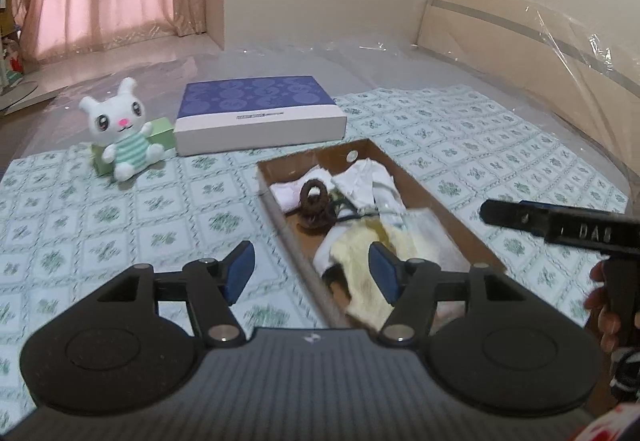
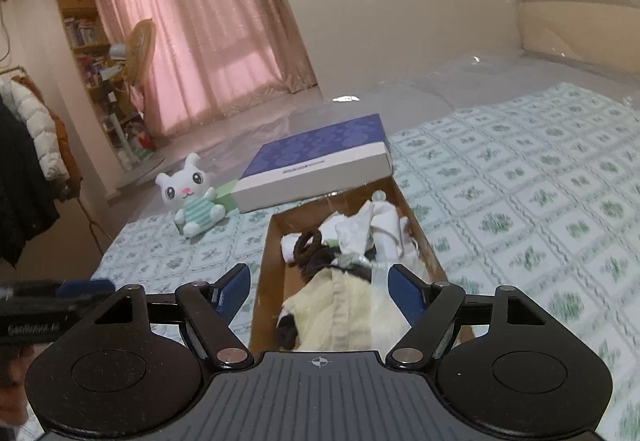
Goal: Organize soft objects
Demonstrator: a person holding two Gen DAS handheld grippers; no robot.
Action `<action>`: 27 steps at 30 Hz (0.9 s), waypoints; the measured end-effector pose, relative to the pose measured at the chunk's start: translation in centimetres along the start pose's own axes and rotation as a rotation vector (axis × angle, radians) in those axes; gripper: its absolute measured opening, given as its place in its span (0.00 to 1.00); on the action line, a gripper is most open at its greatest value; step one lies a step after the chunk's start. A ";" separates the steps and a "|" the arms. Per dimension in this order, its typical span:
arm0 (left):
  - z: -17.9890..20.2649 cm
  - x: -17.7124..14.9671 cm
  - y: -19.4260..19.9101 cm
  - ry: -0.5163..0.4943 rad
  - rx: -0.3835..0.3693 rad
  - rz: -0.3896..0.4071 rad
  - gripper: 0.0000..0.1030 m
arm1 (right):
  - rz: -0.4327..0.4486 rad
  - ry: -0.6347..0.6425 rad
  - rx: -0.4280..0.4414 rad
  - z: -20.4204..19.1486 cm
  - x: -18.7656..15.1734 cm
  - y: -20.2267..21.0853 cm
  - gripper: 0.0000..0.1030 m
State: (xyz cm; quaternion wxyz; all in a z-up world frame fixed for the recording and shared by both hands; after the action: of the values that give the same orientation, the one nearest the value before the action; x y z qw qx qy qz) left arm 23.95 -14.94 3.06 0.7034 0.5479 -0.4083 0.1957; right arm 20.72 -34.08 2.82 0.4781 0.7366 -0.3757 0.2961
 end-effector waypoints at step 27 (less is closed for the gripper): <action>-4.0 -12.7 12.9 0.132 0.134 -0.033 0.59 | -0.166 0.128 0.091 -9.7 -12.5 5.4 0.76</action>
State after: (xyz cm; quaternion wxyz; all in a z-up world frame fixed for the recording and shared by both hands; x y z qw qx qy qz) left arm 8.52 -4.87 0.67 0.6938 0.5862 -0.3378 0.2467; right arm 8.71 -23.14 -0.99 0.4901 0.7656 -0.2683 0.3189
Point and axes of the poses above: each gripper's, at about its wrist camera, not at the fingertips, and y roughly against the way its jaws point, z to its right, x to its top, the point moved 9 cm from there along -y, roughly the way its jaws point
